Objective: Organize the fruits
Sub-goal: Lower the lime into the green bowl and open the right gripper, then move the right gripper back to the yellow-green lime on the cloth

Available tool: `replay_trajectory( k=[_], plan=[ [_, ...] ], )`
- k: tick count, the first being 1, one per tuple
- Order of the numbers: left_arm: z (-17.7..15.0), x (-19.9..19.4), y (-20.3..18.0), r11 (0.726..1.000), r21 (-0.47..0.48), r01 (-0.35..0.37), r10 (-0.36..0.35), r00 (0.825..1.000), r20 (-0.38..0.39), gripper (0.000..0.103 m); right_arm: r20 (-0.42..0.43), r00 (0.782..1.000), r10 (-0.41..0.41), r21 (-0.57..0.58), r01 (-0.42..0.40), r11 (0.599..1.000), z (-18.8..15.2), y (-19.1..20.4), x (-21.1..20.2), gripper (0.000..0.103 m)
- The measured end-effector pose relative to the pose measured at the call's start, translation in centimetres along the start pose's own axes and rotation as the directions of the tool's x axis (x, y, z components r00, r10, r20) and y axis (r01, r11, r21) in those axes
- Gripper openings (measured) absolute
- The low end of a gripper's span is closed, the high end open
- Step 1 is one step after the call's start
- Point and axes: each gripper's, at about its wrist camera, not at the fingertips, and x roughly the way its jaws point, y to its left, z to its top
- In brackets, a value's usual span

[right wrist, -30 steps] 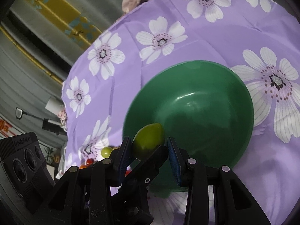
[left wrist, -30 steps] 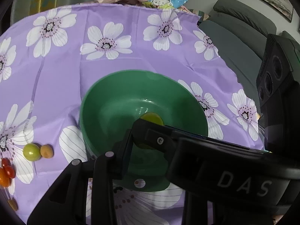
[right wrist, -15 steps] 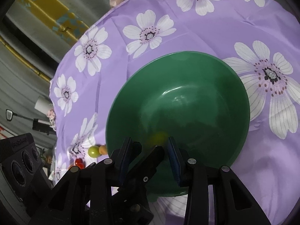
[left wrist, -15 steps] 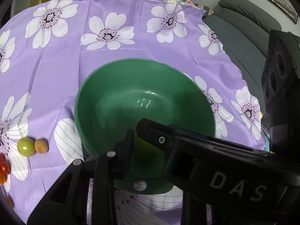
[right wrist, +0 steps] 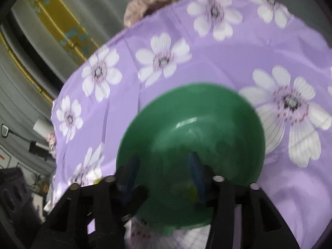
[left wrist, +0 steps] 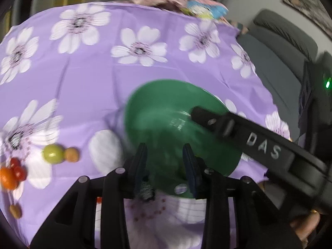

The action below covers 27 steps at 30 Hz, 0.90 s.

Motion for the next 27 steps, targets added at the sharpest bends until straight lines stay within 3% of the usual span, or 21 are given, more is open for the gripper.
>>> replay_trajectory(
  k=[4, 7, 10, 15, 20, 25, 27],
  plan=[
    [-0.5, -3.3, 3.1, 0.996, -0.057, -0.074, 0.077, 0.995, 0.059, 0.043, 0.099, 0.993, -0.059, -0.039, 0.063, 0.997, 0.0, 0.8, -0.4, 0.061],
    [-1.2, -6.0, 6.1, 0.983, -0.103, -0.152, 0.161, 0.984, 0.081, 0.049, 0.114, 0.985, -0.128, -0.057, 0.135, 0.989, -0.1, 1.4, 0.3, 0.061],
    [-2.0, -7.7, 8.6, 0.967, -0.15, -0.206, 0.219, 0.972, 0.08, 0.049, 0.129, 0.967, -0.22, -0.081, 0.232, 0.969, -0.2, 1.9, 1.0, 0.061],
    [-4.0, -9.8, 12.9, 0.936, -0.244, -0.255, 0.28, 0.957, 0.076, 0.05, 0.179, 0.936, -0.302, -0.144, 0.329, 0.933, -0.6, 2.6, 1.2, 0.061],
    [-5.4, -10.2, 16.2, 0.9, -0.347, -0.264, 0.302, 0.952, 0.059, 0.05, 0.146, 0.946, -0.29, -0.158, 0.312, 0.937, -1.0, 3.0, 2.0, 0.061],
    [-5.7, -10.3, 17.6, 0.887, -0.359, -0.291, 0.329, 0.943, 0.049, 0.05, 0.158, 0.951, -0.265, -0.154, 0.289, 0.945, -1.2, 3.1, 2.0, 0.061],
    [-5.9, -10.3, 18.0, 0.888, -0.364, -0.281, 0.316, 0.948, 0.04, 0.05, 0.162, 0.941, -0.296, -0.141, 0.319, 0.937, -1.2, 2.9, 1.9, 0.061]
  ],
)
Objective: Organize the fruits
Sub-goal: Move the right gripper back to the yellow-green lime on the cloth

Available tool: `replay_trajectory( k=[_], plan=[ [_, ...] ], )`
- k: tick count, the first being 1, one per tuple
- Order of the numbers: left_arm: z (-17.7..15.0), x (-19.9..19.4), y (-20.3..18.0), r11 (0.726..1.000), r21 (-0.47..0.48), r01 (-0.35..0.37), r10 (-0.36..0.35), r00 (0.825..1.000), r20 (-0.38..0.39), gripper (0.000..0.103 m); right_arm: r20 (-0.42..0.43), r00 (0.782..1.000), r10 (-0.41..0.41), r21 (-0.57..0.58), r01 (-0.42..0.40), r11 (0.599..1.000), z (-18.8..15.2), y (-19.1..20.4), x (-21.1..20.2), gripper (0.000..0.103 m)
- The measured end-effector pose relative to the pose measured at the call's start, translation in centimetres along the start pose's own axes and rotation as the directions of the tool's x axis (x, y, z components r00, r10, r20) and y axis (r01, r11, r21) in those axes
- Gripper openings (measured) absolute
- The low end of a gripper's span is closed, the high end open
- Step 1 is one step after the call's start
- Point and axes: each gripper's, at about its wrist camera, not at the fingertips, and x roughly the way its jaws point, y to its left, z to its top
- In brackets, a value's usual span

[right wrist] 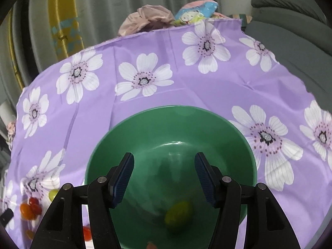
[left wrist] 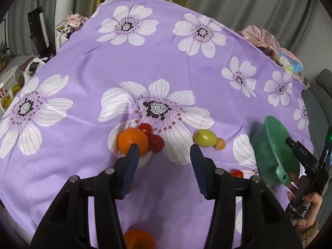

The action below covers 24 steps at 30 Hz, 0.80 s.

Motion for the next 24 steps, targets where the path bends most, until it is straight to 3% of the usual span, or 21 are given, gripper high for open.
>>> replay_trajectory(
  k=[2, 6, 10, 18, 21, 24],
  plan=[
    [-0.1, 0.0, 0.2, 1.0, -0.012, 0.02, -0.02, 1.0, -0.013, 0.05, -0.018, 0.998, -0.054, 0.018, 0.054, 0.998, 0.0, -0.5, -0.1, 0.061],
    [-0.2, -0.4, 0.2, 1.0, 0.0, 0.028, -0.028, 1.0, -0.011, 0.05, -0.077, 0.997, 0.022, -0.004, -0.022, 1.0, 0.0, -0.7, -1.1, 0.061],
    [-0.2, -0.4, 0.6, 1.0, -0.001, 0.015, -0.015, 1.0, -0.024, 0.053, -0.096, 0.994, 0.054, -0.099, -0.063, 0.993, -0.4, 1.1, -2.4, 0.061],
    [-0.1, -0.3, 1.6, 0.999, -0.037, 0.002, -0.003, 0.999, -0.032, 0.064, -0.029, 0.997, -0.067, -0.251, 0.058, 0.966, -0.9, 4.1, -4.8, 0.074],
    [-0.1, 0.3, 1.9, 0.999, -0.046, -0.012, 0.01, 0.998, -0.055, 0.065, -0.048, 0.998, 0.049, -0.239, -0.059, 0.969, -0.9, 5.3, -5.4, 0.075],
    [0.0, 0.6, 2.2, 0.998, -0.047, -0.033, 0.03, 0.998, -0.063, 0.065, -0.119, 0.977, 0.177, -0.208, -0.199, 0.958, -1.2, 7.0, -5.3, 0.075]
  ],
)
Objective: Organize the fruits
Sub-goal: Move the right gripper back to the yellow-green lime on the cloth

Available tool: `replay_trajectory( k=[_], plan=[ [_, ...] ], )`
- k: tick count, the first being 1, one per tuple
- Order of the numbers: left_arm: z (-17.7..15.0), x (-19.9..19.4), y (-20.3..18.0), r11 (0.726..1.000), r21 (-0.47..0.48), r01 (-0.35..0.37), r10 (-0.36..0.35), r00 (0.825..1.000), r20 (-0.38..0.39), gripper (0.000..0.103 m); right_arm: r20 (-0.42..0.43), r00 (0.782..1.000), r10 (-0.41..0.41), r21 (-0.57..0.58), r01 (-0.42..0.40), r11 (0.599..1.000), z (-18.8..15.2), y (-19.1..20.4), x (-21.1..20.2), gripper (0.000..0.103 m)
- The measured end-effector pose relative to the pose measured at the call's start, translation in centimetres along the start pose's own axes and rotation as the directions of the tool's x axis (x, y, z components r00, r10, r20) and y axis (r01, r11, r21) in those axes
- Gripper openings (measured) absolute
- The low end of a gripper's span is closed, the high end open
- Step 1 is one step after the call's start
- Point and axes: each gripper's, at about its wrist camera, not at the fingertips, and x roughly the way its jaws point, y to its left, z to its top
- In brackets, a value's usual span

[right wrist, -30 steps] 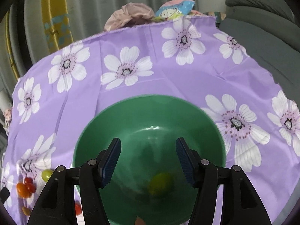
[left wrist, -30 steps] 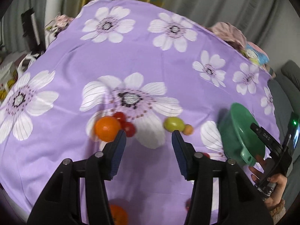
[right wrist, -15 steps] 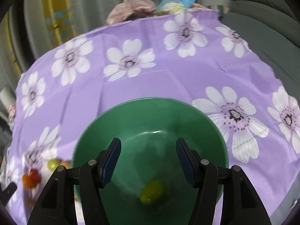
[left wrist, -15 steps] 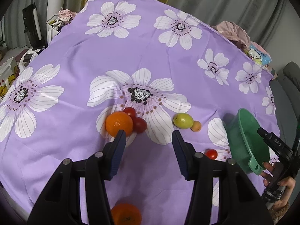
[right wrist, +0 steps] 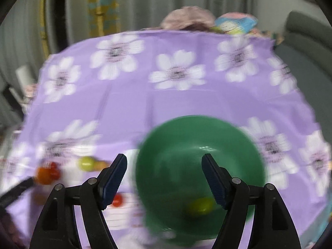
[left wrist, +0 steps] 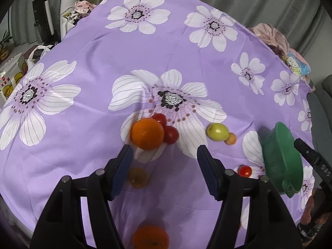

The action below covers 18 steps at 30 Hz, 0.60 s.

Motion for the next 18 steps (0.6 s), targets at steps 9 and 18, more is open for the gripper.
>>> replay_trajectory(
  k=[9, 18],
  plan=[
    [0.3, 0.3, 1.5, 0.999, -0.037, -0.04, 0.04, 0.999, -0.012, 0.065, -0.207, 0.947, 0.246, -0.042, -0.26, 0.965, 0.8, 8.4, 5.9, 0.071],
    [0.2, 0.9, 1.7, 0.998, -0.034, -0.061, 0.06, 0.998, -0.035, 0.065, -0.311, 0.934, 0.175, -0.076, -0.208, 0.975, -0.4, 10.9, 12.5, 0.048]
  ],
)
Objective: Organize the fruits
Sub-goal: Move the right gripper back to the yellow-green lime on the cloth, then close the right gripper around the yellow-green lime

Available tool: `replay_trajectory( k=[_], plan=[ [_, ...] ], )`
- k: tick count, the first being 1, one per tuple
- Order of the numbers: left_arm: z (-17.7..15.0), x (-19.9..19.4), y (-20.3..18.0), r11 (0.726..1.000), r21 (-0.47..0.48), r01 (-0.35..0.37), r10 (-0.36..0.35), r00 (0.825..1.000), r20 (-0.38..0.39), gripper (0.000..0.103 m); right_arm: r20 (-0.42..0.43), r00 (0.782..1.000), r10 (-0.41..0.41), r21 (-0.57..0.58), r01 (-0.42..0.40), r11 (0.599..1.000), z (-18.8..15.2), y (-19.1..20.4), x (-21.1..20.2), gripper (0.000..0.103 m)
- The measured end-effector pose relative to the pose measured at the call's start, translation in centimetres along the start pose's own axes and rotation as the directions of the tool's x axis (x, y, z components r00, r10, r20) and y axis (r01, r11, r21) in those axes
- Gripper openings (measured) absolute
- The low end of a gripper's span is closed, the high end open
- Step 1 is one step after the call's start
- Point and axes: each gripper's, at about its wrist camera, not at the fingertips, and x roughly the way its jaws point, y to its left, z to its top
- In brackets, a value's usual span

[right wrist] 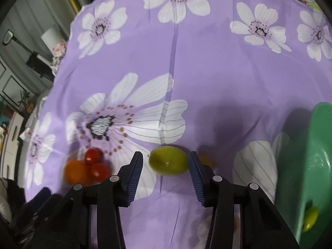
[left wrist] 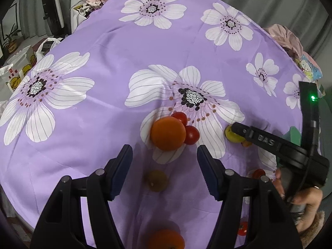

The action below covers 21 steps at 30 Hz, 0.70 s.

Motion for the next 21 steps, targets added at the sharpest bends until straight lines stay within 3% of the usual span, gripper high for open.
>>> replay_trajectory(
  k=[11, 16, 21],
  plan=[
    [-0.3, 0.6, -0.5, 1.0, 0.022, -0.018, 0.018, 1.0, -0.019, 0.065, 0.024, 0.998, -0.055, -0.055, 0.056, 0.997, 0.0, 0.5, 1.5, 0.048],
    [-0.4, 0.8, -0.6, 0.999, 0.026, -0.026, 0.027, 0.999, -0.023, 0.065, -0.03, 1.0, 0.009, -0.03, -0.01, 0.999, 0.0, 0.2, 2.2, 0.047],
    [-0.4, 0.8, -0.2, 0.999, 0.014, -0.031, 0.031, 0.999, -0.024, 0.065, -0.03, 0.999, 0.029, -0.021, -0.03, 0.999, -0.5, -0.1, 0.6, 0.047]
  ],
)
